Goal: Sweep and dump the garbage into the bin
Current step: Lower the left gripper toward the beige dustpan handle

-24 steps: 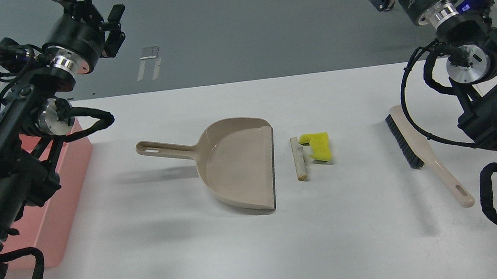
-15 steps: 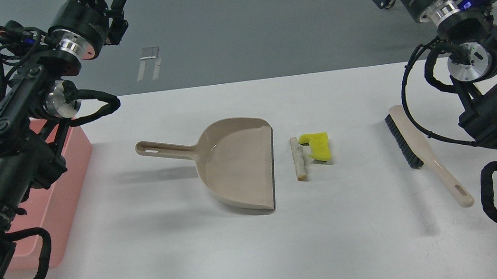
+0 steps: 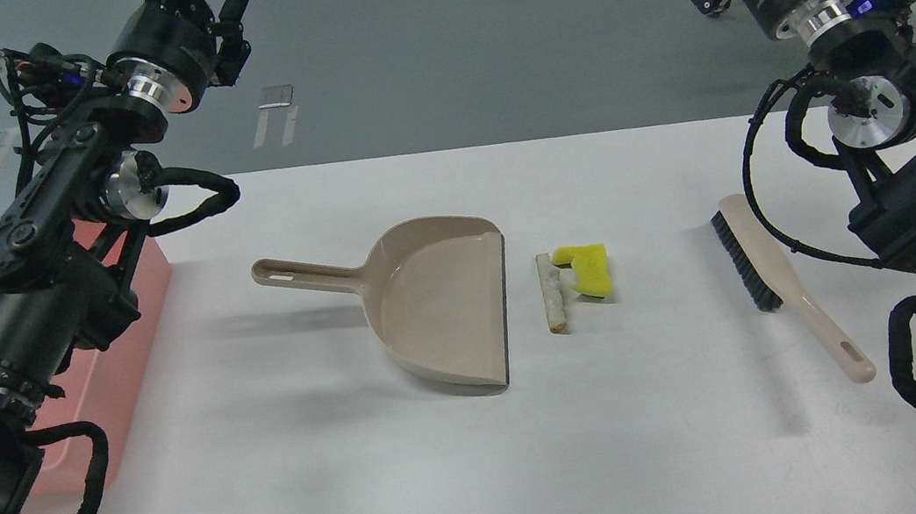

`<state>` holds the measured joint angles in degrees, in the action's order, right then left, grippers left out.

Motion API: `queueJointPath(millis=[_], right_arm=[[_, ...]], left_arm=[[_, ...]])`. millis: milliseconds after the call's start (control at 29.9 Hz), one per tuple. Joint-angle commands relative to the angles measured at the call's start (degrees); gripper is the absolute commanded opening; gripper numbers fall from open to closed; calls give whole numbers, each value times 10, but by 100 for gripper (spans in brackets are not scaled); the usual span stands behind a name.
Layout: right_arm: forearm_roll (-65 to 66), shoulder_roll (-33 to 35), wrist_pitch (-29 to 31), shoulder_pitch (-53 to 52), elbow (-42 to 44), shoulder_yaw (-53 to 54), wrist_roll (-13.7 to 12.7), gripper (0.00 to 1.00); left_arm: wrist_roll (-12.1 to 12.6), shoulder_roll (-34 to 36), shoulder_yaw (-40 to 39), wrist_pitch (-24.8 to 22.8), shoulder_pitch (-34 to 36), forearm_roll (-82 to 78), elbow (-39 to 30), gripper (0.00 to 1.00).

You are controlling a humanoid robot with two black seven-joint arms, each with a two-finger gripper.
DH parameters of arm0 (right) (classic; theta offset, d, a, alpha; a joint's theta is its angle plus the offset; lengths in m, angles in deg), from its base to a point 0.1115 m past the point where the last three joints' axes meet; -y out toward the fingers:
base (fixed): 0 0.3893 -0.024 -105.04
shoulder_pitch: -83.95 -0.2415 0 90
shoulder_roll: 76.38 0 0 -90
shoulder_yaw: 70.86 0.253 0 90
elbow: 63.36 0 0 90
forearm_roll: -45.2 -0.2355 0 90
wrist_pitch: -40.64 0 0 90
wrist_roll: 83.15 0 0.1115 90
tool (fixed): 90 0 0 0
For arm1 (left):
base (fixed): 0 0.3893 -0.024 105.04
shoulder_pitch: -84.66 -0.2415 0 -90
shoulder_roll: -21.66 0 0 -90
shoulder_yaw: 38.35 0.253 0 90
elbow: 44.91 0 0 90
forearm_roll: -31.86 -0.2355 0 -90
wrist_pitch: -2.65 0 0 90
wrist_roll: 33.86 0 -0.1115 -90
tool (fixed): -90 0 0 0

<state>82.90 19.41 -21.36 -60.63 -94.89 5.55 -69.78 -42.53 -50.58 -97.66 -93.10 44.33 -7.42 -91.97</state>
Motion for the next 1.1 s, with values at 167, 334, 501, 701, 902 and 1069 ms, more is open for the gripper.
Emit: queueJointPath(millis=[167, 334, 501, 701, 902, 1069], right_arm=[[-1, 17, 0, 3, -1, 1, 1, 100], [-1, 19, 0, 6, -2, 2, 1, 100], [-1, 23, 0, 8, -1, 2, 1, 100], [-1, 23, 0, 18, -3, 2, 1, 100], [-1, 33, 0, 26, -23, 2, 1, 100], [-1, 36, 0, 34, -24, 2, 1, 100]], left_arm=[[-2, 8, -5, -1, -33, 1, -53, 98], [-1, 34, -11, 7, -125, 1, -169, 97], [0, 73, -21, 28, -208, 2, -249, 96], [4, 98, -41, 47, -309, 17, -376, 96], [1, 124, -51, 72, -428, 9, -472, 96], [-2, 119, -59, 81, -490, 6, -488, 96]])
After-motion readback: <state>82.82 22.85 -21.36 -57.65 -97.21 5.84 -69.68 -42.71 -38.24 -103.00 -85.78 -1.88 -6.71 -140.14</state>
